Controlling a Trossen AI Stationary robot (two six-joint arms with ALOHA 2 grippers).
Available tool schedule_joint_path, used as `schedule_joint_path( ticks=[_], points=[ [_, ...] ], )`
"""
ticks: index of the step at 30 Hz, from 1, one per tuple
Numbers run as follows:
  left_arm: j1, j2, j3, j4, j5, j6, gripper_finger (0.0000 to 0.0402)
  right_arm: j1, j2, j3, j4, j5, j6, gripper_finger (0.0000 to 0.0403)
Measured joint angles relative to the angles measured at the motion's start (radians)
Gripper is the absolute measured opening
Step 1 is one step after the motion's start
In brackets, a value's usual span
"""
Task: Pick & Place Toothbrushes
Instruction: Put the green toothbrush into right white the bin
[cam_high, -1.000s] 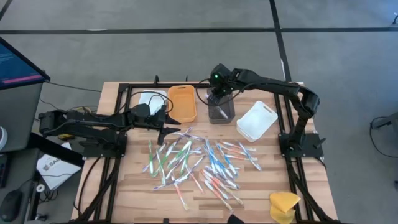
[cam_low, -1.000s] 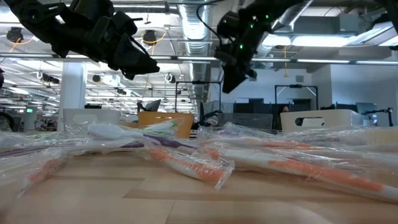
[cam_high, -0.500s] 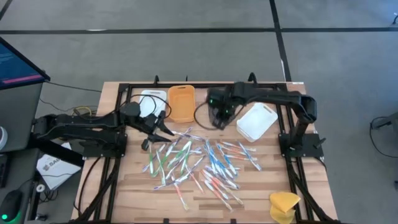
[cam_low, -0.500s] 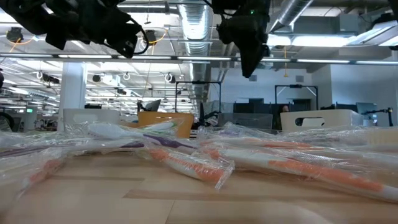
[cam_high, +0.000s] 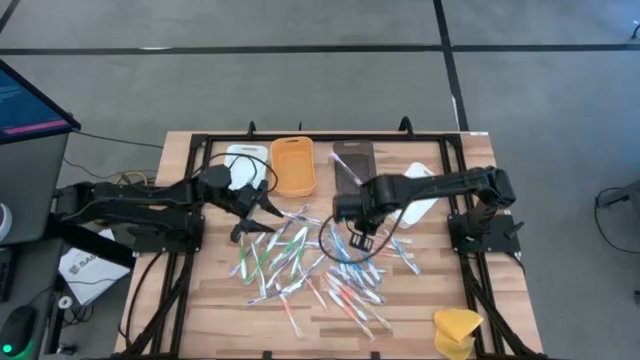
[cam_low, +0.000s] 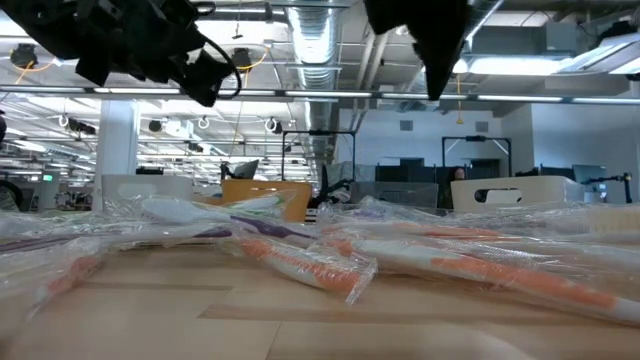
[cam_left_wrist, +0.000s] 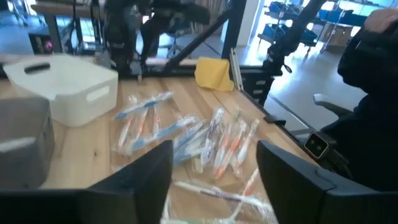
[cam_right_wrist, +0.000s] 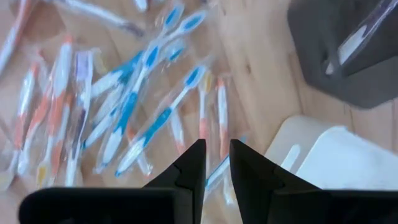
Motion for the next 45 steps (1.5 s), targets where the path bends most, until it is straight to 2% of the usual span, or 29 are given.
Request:
schedule_joint_path(
  ticks=[5, 11, 13, 18, 22, 25, 35, 41, 45],
  points=[
    [0.0, 0.06, 0.0, 0.0, 0.0, -0.037, 0.0287, 0.103, 0.0, 0.0, -0.004, 0.071, 0.08, 0.0065],
    [-0.026, 0.133, 0.0, 0.005, -0.01, -0.044, 0.0305, 0.2, 0.0, 0.0, 0.008, 0.182, 0.158, 0.0065],
    [-0.049, 0.158, 0.0, 0.002, -0.046, -0.023, 0.0305, 0.22, 0.0, 0.0, 0.019, 0.205, 0.161, 0.0065],
    [-0.109, 0.219, 0.0, 0.009, -0.235, -0.017, 0.03, 0.245, 0.0, 0.0, 0.046, 0.219, 0.162, 0.0065],
    [-0.121, 0.257, 0.0, 0.017, -0.337, -0.025, 0.0299, 0.245, 0.0, 0.0, 0.053, 0.22, 0.162, 0.0065],
    [-0.122, 0.273, 0.0, 0.019, -0.367, -0.045, 0.0299, 0.245, 0.0, 0.0, 0.053, 0.221, 0.162, 0.0065],
    [-0.137, 0.274, 0.0, 0.046, -0.376, -0.05, 0.0298, 0.243, 0.0, 0.0, 0.053, 0.255, 0.154, 0.0065],
    [-0.166, 0.274, 0.0, 0.053, -0.497, -0.095, 0.0298, 0.286, 0.0, 0.0, 0.034, 0.237, 0.165, 0.0065],
    [-0.266, 0.274, 0.0, 0.053, -0.611, -0.125, 0.0298, 0.342, 0.0, 0.0, 0.012, 0.233, 0.21, 0.0065]
  ],
)
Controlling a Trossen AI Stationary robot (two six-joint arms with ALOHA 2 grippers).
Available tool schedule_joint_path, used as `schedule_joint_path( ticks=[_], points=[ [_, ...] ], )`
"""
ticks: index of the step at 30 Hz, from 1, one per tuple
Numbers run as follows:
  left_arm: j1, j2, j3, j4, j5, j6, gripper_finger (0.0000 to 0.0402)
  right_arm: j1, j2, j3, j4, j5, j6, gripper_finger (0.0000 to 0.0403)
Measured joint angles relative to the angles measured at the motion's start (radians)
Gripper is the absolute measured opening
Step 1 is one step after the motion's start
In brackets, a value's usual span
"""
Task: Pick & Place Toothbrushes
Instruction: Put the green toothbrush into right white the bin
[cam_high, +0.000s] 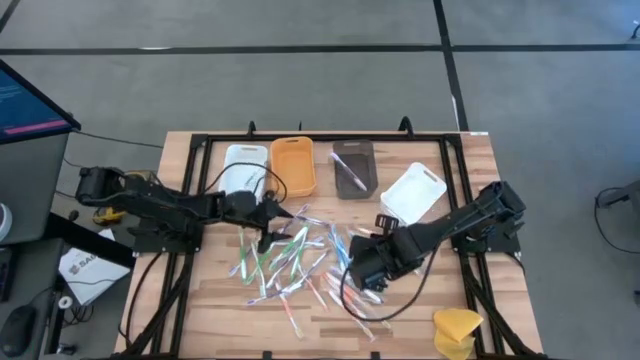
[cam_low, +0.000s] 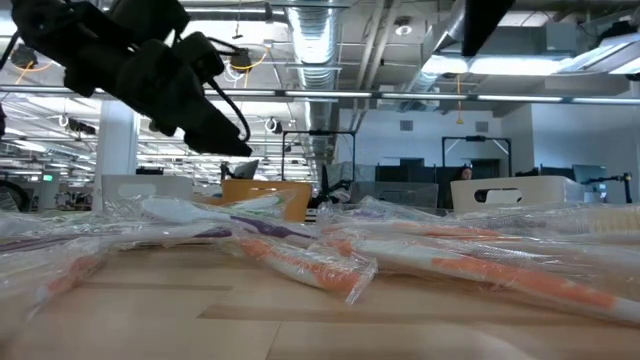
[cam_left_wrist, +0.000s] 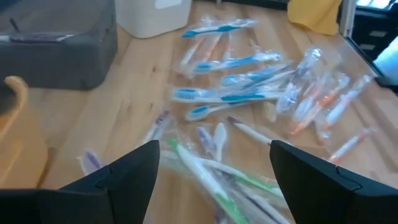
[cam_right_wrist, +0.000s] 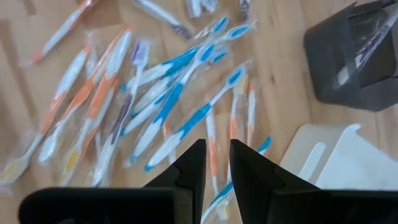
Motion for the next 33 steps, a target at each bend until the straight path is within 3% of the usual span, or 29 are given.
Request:
schedule_joint_path(
  ticks=[6, 11, 21, 27, 33],
  points=[
    [-0.168, 0.0, 0.0, 0.002, -0.195, -0.082, 0.0298, 0.111, 0.0, 0.0, -0.001, 0.033, 0.114, 0.0065],
    [-0.213, 0.001, 0.0, 0.001, -0.273, -0.107, 0.0298, 0.191, 0.001, 0.0, 0.003, 0.121, 0.236, 0.0065],
    [-0.207, 0.171, 0.005, 0.012, -0.324, -0.138, 0.0298, 0.254, 0.008, -0.009, 0.011, 0.413, 0.318, 0.0065],
    [-0.172, 0.245, 0.066, 0.02, -0.251, -0.138, 0.0298, 0.226, 0.01, -0.051, -0.002, 0.422, 0.317, 0.0065],
    [-0.153, 0.358, 0.113, 0.012, -0.243, -0.138, 0.0298, 0.201, 0.01, -0.066, -0.012, 0.419, 0.314, 0.0065]
  ],
)
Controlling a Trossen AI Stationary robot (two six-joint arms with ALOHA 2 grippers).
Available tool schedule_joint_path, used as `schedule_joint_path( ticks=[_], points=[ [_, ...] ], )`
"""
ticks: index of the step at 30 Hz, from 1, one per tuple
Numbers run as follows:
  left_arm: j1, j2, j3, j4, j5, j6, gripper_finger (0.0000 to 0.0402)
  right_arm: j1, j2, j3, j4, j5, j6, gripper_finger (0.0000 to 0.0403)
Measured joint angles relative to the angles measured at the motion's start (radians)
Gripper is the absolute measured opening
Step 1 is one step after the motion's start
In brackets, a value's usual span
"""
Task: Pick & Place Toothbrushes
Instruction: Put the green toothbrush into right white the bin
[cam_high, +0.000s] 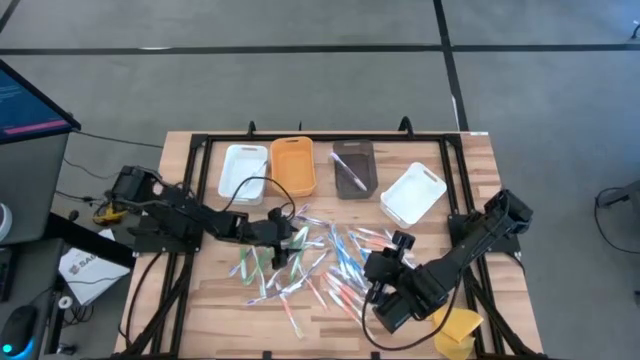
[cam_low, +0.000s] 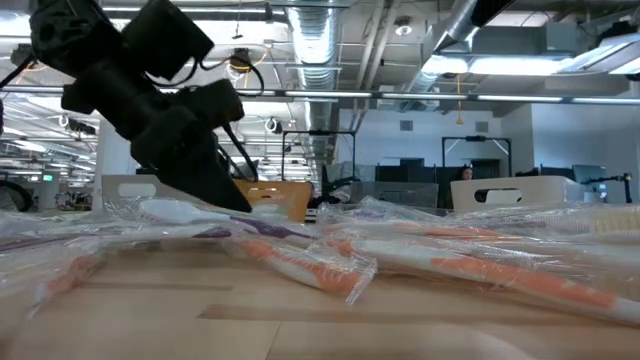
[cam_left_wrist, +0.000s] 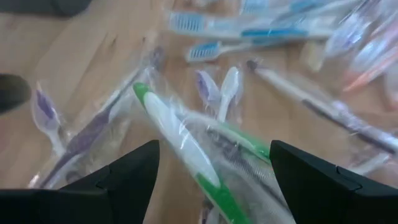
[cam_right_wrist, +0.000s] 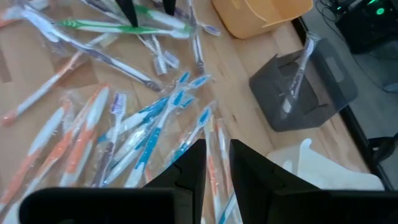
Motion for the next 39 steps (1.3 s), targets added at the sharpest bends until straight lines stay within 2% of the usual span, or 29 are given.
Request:
schedule_joint_path(
  ticks=[7, 10, 14, 22, 24, 30, 39],
  points=[
    [0.006, 0.014, 0.011, 0.002, -0.004, -0.006, 0.0296, -0.004, 0.0, 0.0, 0.001, 0.0, -0.005, 0.0066],
    [0.006, 0.014, 0.011, -0.002, -0.009, -0.026, 0.0275, 0.003, 0.0, 0.0, 0.02, 0.0, -0.004, 0.0066],
    [0.006, 0.018, 0.011, -0.021, -0.028, -0.026, 0.0213, 0.012, 0.0, 0.0, 0.047, 0.0, -0.004, 0.0066],
    [0.022, 0.018, 0.01, -0.022, -0.028, -0.025, 0.0047, 0.013, 0.0, 0.0, 0.048, 0.0, -0.004, 0.0066],
    [0.024, 0.018, 0.01, -0.022, -0.03, -0.023, 0.0019, 0.009, 0.0, 0.0, 0.048, 0.003, -0.006, 0.0066],
    [0.018, -0.023, 0.01, -0.026, -0.03, -0.037, 0.0029, 0.005, 0.0, 0.0, 0.047, 0.005, -0.006, 0.0066],
    [-0.019, -0.246, 0.01, -0.026, -0.03, -0.025, 0.0019, 0.005, 0.0, -0.077, 0.075, 0.006, 0.001, 0.0066]
  ],
)
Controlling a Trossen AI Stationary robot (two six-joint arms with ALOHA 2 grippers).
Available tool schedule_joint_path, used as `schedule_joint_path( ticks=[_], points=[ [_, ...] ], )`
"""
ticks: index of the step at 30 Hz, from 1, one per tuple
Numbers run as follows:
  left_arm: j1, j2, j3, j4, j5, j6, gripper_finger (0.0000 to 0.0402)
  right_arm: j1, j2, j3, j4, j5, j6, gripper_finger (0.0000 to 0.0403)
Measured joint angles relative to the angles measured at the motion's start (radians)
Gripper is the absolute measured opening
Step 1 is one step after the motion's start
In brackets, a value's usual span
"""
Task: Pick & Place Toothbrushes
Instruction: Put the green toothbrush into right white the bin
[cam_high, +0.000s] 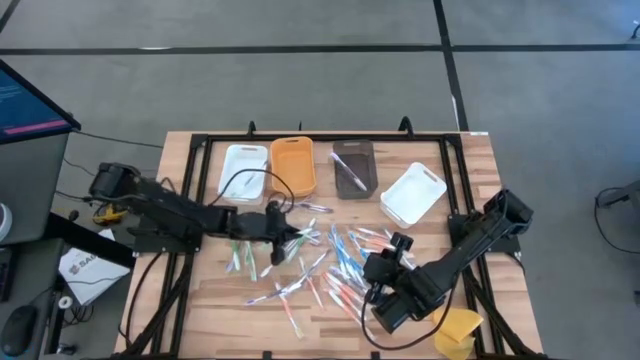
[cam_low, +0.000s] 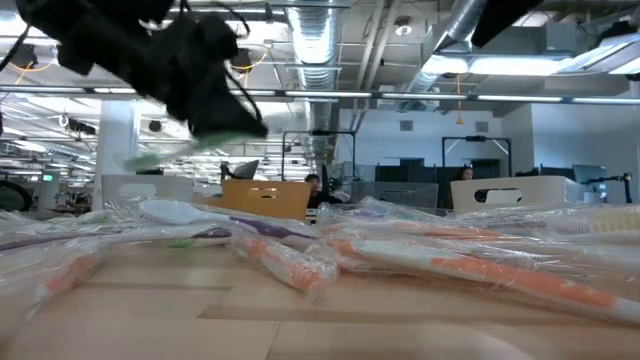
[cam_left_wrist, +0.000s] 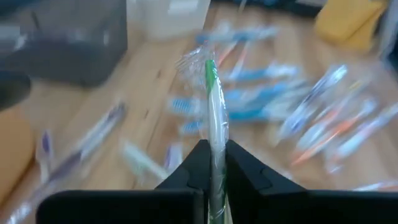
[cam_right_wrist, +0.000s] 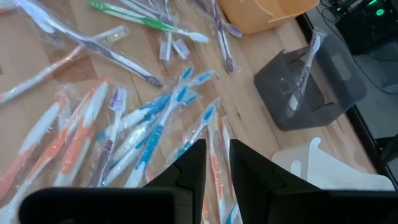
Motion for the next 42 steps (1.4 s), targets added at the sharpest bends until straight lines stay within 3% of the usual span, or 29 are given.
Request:
schedule_joint_path(
  ticks=[8, 12, 15, 21, 29, 42],
  points=[
    [-0.038, -0.205, 0.0, 0.121, 0.005, 0.121, 0.002, -0.037, 0.0, -0.064, 0.133, 0.059, -0.048, 0.0067],
    [-0.045, -0.25, 0.0, 0.208, 0.083, 0.187, 0.002, -0.076, 0.0, -0.066, 0.245, 0.091, -0.159, 0.0081],
    [-0.045, -0.249, 0.0, 0.241, 0.143, 0.219, 0.002, -0.109, 0.0, -0.066, 0.373, 0.146, -0.282, 0.0102],
    [-0.045, -0.22, -0.001, 0.271, 0.185, 0.239, 0.0021, -0.18, 0.0, -0.065, 0.612, 0.151, -0.523, 0.0166],
    [-0.053, -0.215, -0.029, 0.284, 0.196, 0.239, 0.0021, -0.22, 0.0, -0.065, 0.76, 0.067, -0.701, 0.0234],
    [-0.087, -0.214, -0.055, 0.321, 0.196, 0.239, 0.0021, -0.215, -0.002, -0.065, 1.012, 0.068, -0.937, 0.0208]
  ],
)
